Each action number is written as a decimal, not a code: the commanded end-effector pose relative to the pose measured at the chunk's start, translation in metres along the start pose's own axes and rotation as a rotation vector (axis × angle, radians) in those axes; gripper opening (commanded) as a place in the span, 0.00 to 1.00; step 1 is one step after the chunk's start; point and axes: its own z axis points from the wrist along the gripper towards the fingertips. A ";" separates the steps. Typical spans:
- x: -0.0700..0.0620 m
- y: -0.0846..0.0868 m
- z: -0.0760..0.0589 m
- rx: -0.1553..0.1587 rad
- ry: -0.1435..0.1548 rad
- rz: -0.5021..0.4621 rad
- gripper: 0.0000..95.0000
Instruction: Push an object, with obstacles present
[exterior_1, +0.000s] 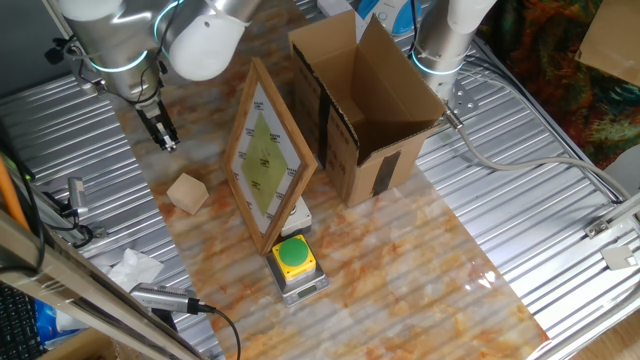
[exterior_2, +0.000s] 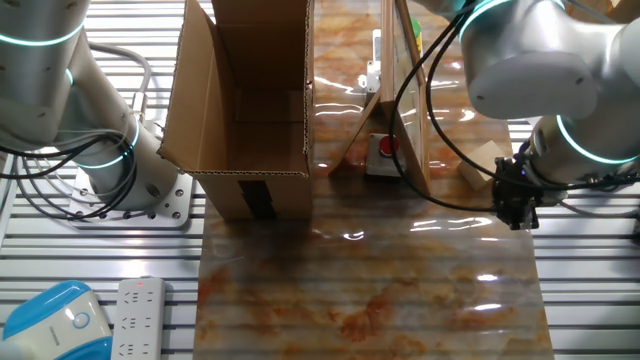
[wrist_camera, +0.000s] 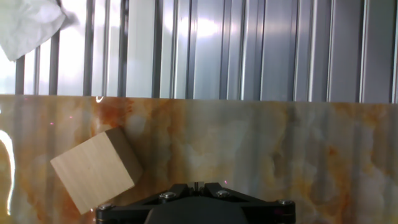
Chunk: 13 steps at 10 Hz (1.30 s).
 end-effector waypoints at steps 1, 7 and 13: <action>0.001 0.000 0.000 -0.015 0.030 -0.032 0.00; 0.001 0.000 0.000 0.023 0.051 -0.019 0.00; 0.001 0.000 0.000 0.040 0.049 0.080 0.00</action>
